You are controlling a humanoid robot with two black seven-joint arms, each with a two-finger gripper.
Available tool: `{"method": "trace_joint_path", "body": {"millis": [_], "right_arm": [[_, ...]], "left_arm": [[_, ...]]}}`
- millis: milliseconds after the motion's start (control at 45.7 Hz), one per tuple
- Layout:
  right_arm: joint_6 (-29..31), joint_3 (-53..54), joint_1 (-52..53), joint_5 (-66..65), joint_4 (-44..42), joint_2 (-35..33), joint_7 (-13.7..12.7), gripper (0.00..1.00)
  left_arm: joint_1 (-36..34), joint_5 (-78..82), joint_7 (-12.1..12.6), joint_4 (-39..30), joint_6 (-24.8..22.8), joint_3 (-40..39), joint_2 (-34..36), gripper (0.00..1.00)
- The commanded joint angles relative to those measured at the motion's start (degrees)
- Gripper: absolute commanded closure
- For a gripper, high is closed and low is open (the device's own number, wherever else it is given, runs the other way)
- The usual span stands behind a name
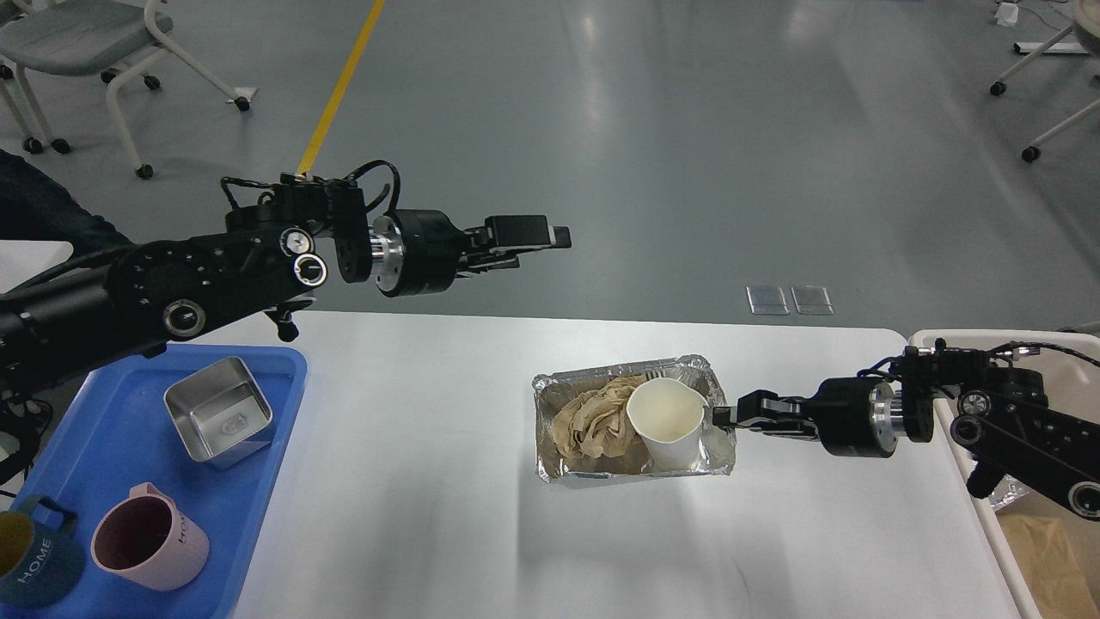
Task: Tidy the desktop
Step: 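Drag the foil tray with the right gripper into the white bin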
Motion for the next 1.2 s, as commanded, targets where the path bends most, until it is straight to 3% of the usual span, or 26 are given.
{"method": "trace_joint_path", "body": {"millis": [0,350,372,482,657,832,1183], "right_arm": [[0.0,2.4,-1.9,0.2,-0.2,-0.1,0.1,1.00],[-0.5,22.7,-16.9,1.2,0.2,-3.5,0.1,1.00],[-0.5,25.1,-18.7,1.7,0.2,-4.1,0.1,1.00],[-0.6,30.9,-23.1,3.2,-0.1,-6.1,0.1,1.00],[-3.9,39.1,-31.8,4.3,-2.6,-6.5,0.1,1.00],[-5.4,47.7,-40.3,7.9,-3.3,-6.1,-0.2,1.00],[-7.1,59.8,-49.1,19.2,-15.1,-5.6,-0.6,1.00]], "left_arm": [[5.6,-3.7,0.0,0.0,1.2,-6.6,4.0,0.07],[31.8,-10.9,-0.7,0.1,5.8,-35.7,5.9,0.04],[35.8,-12.0,-0.8,0.1,5.9,-41.4,4.7,0.04],[41.8,-13.9,-0.9,0.1,5.9,-50.2,0.6,0.04],[47.1,-19.4,-1.0,2.5,5.9,-63.0,-7.8,0.04],[47.3,-22.0,-1.1,7.5,5.7,-66.6,-13.9,0.04],[49.4,-23.3,-2.4,8.0,5.1,-66.6,-14.6,0.04]]}}
